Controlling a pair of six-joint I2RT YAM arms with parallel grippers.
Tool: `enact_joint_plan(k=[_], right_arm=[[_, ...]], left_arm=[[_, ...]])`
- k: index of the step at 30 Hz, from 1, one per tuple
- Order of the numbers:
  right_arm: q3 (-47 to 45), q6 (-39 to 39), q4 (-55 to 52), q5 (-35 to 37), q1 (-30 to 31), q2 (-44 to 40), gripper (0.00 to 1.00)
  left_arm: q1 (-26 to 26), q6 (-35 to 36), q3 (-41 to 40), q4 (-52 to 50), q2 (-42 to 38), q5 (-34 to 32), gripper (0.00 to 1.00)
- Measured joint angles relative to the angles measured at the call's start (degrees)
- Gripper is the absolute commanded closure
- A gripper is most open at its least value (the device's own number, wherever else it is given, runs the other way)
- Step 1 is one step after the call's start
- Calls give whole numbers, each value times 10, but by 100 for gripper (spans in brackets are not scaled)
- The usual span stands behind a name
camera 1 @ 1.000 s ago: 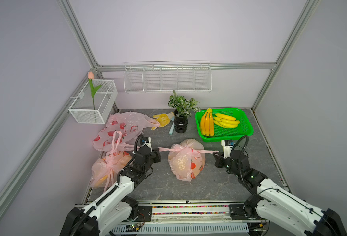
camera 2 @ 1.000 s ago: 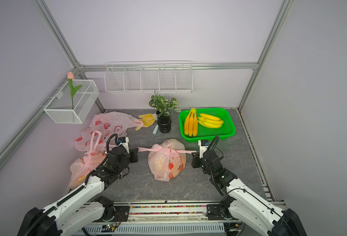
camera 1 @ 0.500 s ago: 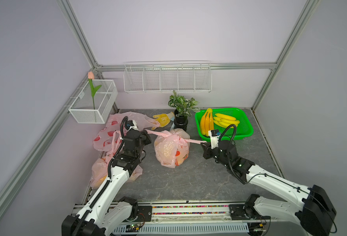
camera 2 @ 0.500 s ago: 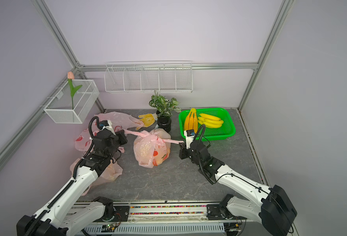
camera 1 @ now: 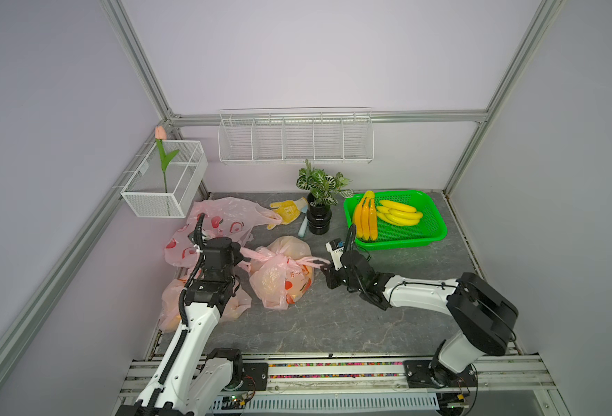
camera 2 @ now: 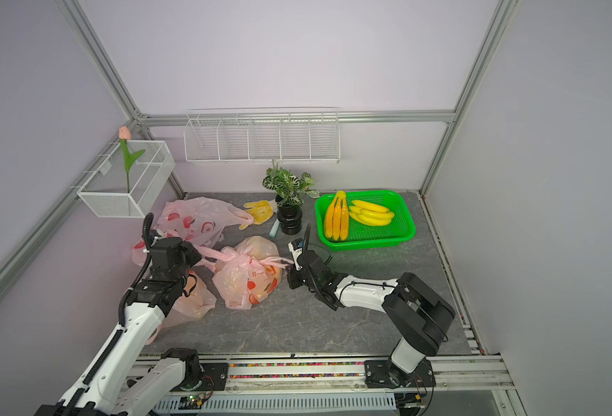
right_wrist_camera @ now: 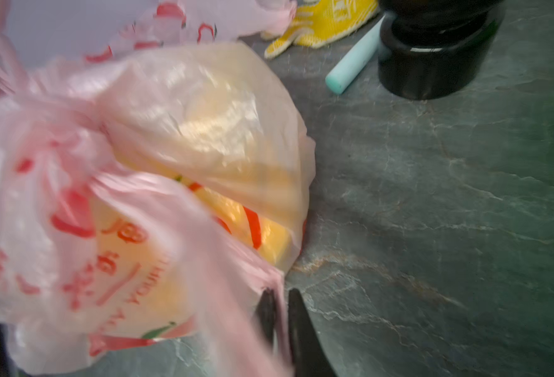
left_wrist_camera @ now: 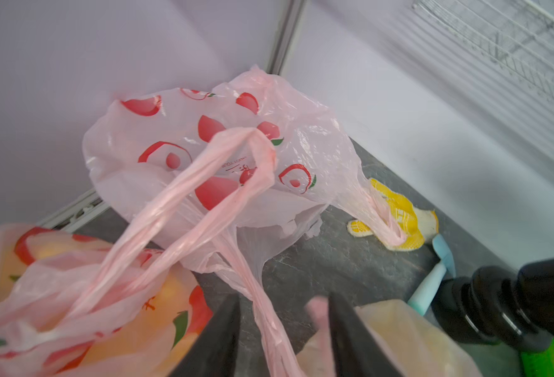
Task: Place the banana into a plastic bag & tie a knot
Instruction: Place the plastic bag at the center of the board, then pick up the plastic bag from the corner of the board.
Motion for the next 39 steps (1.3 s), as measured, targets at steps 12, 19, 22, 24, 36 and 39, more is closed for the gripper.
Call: enact_joint_plan(k=[12,19,22,24,36,39], right_arm=[[-9,6,-1,-11,1,-33,8],[-71,-9,-26,38,0,-172,7],[-101,-20,-43,56,-7,-233,10],[-120,-26,-57,68,-17,-271,11],[-191,-37,-109,90,-66,-399,11],[-191,-37,-112,89,-70,-393,11]], left_arm=[[-43,67,224,-81,173,17,24],[-46,95,347,-125,403,-25,13],[-42,105,399,-135,482,-44,13],[-33,109,414,-135,516,-44,13],[6,169,463,-160,659,-25,12],[5,176,515,-182,696,-20,12]])
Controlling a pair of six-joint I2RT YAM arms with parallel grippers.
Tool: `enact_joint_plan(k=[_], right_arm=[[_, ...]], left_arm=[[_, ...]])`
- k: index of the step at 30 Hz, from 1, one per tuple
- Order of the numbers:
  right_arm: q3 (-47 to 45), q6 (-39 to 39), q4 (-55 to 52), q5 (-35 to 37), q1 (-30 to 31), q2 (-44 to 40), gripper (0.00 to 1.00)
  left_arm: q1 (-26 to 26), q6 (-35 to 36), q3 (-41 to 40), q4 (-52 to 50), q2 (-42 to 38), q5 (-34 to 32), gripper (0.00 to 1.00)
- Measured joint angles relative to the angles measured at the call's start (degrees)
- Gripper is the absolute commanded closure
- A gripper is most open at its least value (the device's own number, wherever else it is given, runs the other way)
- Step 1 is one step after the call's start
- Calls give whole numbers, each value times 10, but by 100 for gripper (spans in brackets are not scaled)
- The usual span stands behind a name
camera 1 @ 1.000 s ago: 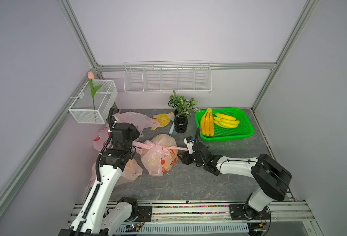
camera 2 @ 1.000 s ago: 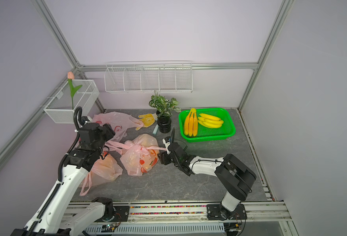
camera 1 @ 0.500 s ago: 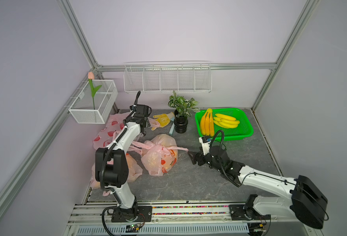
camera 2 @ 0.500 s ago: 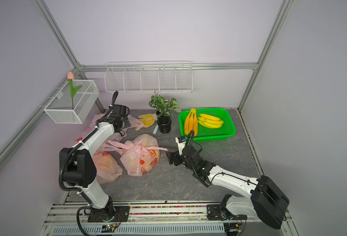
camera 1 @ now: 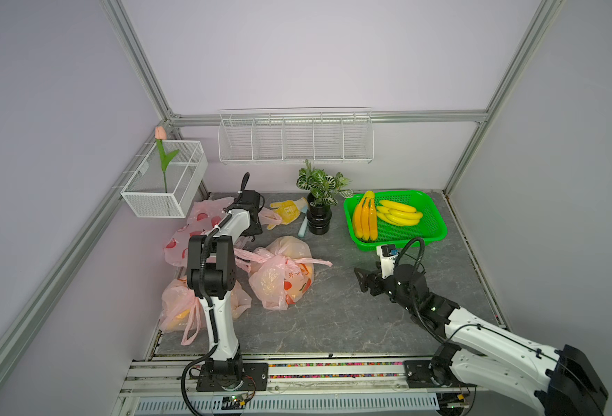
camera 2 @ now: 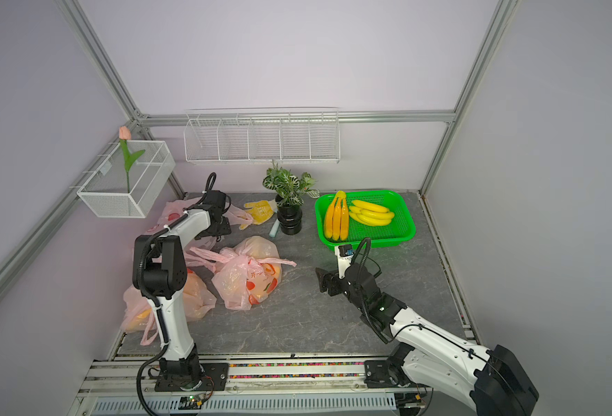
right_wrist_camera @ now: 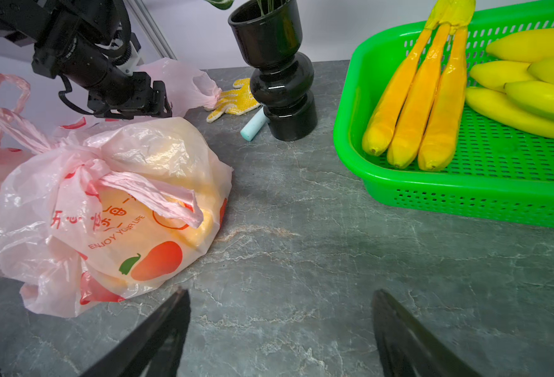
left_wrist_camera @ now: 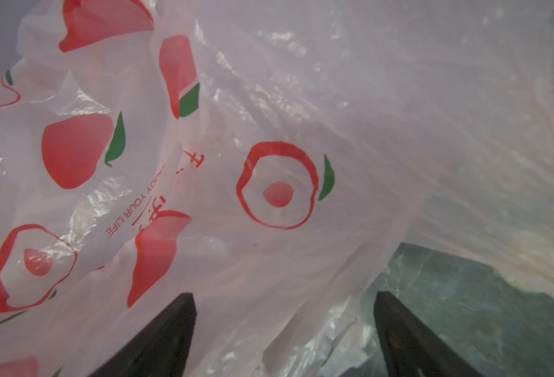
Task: Place the banana into a plastic bag & tie a knot
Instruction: Pick up the plastic bag from the corner of the board.
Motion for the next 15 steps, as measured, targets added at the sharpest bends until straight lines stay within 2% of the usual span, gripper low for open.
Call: enact_joint_plan(k=[8,15], right_arm=[[0,0,0,-7,-5,14,11],[0,-3,0,-11,-12,19,11]], left_arm=[[2,10,78,-59,71,-6,11],[7,12,97,-77,94,16,35]])
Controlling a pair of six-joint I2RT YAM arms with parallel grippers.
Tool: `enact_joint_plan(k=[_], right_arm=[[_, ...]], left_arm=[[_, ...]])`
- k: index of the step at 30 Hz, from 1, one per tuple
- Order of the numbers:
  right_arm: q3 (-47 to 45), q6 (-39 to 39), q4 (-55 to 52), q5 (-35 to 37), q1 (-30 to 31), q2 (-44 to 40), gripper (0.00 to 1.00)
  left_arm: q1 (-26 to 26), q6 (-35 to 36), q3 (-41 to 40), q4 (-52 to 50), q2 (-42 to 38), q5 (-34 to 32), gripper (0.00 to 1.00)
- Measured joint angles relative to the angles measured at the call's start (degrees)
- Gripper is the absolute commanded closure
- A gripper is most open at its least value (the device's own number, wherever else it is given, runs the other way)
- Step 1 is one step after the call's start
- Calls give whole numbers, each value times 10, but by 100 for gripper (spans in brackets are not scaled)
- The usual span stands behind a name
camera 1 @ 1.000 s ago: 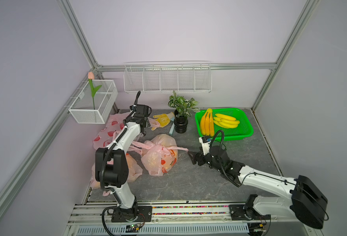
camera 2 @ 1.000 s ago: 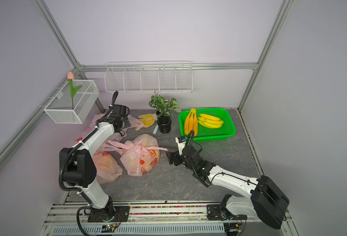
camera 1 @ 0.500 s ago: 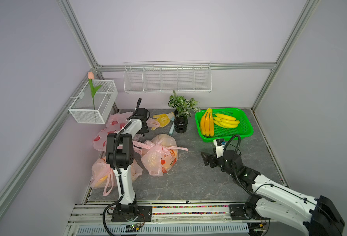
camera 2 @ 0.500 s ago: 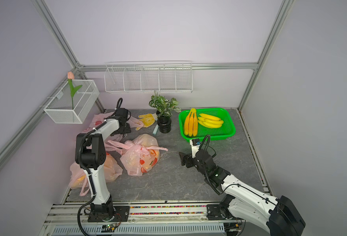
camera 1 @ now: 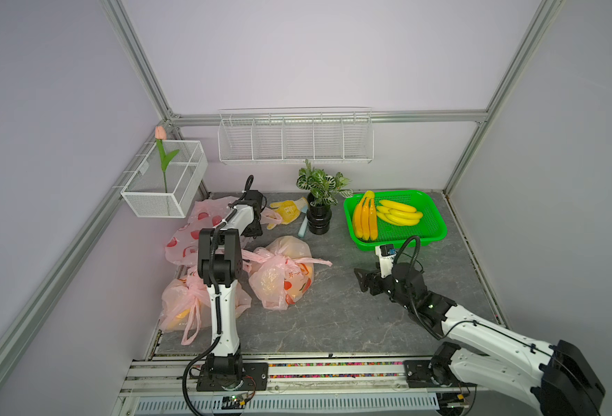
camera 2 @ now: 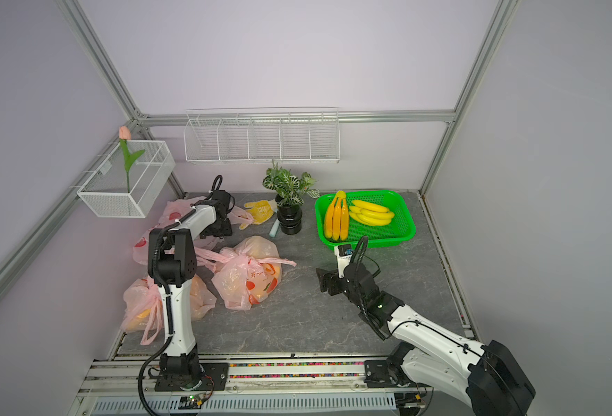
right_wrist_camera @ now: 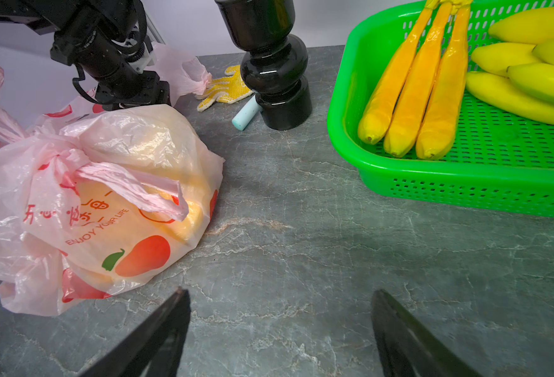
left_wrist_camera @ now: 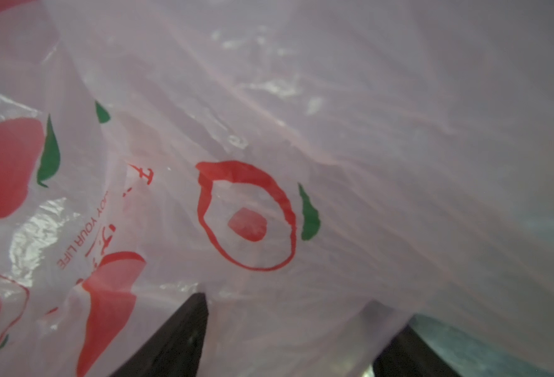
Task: Place the banana into a plastic bag & tie a knot
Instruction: Pick up the plastic bag from the corner of the board.
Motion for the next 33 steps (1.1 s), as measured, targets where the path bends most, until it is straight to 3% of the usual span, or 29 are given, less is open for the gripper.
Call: enact_joint_plan(k=[4,8,10,16,26,33], right_arm=[[0,-2,0,0,-3,5,11],[1,-2,0,-3,-5,9,11],[1,-2,0,-5,-5,10,11],[2,-2,-1,-9,-5,10,11],[4,-2,-6,-19,-6,5,11],[18,-1,-9,-31,-5,5,11]], left_arm=[[12,-1,7,-6,7,24,55],[25,-5,7,-10,8,37,94],[29,-7,3,-5,7,37,100],[30,-29,-108,62,-75,34,100],[4,-67,-259,179,-379,-9,100],[-9,-69,-276,205,-412,24,100]])
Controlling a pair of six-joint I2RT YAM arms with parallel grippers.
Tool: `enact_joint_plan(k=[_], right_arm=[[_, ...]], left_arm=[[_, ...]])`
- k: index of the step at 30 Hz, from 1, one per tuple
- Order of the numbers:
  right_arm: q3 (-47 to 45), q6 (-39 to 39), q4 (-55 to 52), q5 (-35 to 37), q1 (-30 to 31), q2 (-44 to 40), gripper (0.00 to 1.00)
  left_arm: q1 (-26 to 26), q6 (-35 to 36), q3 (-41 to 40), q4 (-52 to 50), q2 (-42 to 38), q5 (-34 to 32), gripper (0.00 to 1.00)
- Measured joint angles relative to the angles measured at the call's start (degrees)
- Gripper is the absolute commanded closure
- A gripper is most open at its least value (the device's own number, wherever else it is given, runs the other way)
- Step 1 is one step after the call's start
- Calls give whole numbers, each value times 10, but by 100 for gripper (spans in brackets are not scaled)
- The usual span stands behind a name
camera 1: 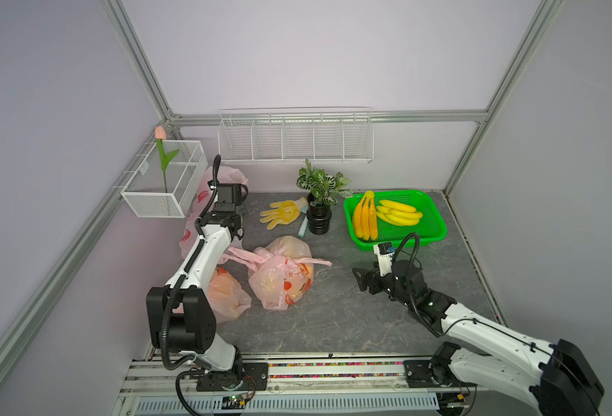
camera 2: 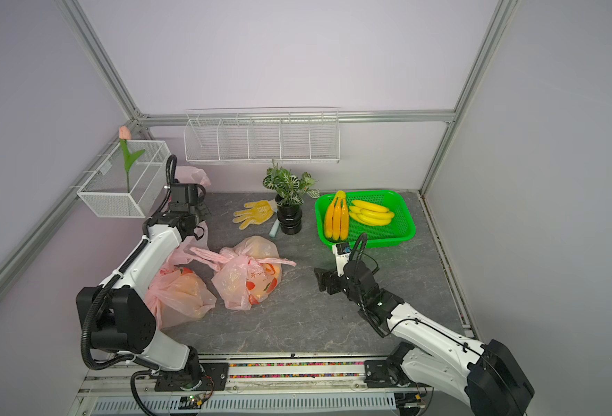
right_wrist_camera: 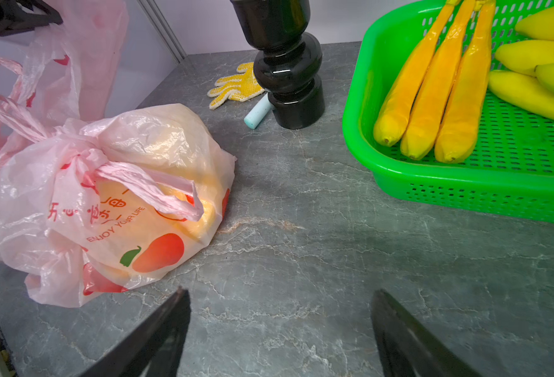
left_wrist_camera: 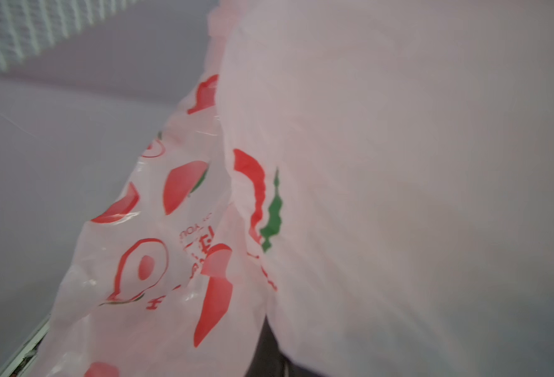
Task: Place the banana into a plastic bag & tie a knot
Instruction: Pick up the plastic bag from the corner of the board, then move the plastic bag to the center of the board.
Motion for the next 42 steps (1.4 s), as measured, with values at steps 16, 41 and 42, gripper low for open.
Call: enact_joint_plan(k=[16,41,42], right_arm=[[69,-8,31,-40,93,209,11],[534,13,94,-86,162,670,11],[529,13,94,-82,161,663,11]], left_arm=[[-151,32,2,-14,-265,110,100],[-152,-11,-113,28,-386,145,100],[-152,-11,-113,29,-387,148,100]])
